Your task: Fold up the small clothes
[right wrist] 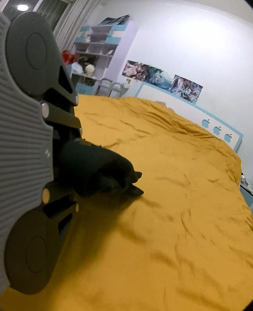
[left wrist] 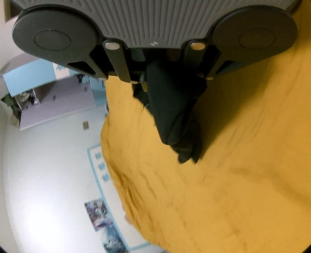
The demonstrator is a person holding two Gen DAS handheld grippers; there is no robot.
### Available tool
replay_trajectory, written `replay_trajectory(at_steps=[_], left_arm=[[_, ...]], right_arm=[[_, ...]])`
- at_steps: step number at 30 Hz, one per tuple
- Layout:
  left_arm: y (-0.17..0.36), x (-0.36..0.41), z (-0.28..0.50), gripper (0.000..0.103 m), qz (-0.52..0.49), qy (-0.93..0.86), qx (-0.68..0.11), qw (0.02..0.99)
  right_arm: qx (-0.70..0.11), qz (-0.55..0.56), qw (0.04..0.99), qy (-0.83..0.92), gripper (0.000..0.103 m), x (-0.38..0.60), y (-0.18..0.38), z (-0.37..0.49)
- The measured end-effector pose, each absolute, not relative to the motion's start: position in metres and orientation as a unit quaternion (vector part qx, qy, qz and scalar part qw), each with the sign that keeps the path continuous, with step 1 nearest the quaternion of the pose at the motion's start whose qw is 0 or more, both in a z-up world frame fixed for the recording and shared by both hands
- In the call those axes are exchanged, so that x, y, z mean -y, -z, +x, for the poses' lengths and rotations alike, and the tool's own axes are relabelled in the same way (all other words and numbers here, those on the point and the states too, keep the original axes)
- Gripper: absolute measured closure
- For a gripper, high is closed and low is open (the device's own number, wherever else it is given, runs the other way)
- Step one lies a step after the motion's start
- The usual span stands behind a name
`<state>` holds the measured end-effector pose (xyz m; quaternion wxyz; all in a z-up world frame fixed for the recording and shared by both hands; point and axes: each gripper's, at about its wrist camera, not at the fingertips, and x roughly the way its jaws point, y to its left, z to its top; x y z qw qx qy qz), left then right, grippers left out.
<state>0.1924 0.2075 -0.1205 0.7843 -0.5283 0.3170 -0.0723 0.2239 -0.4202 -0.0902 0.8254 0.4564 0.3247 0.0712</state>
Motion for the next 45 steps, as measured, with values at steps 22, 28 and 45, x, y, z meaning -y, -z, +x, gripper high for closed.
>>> replay_trajectory(at_steps=[22,28,45], left_arm=[[0.078,-0.224,0.239,0.072,-0.333,0.073,-0.309,0.888],[0.109,-0.219,0.317,0.072,-0.274,0.035,-0.330,0.903],[0.123,-0.190,0.338,0.099,-0.191,0.039,-0.307,0.932]], right_arm=[[-0.285,0.228,0.929,-0.060,0.034,0.440,0.064,0.234],[-0.339,0.112,0.932,-0.065,0.034,0.397,0.107,0.337],[-0.346,0.017,0.937,-0.046,0.096,0.354,0.149,0.378]])
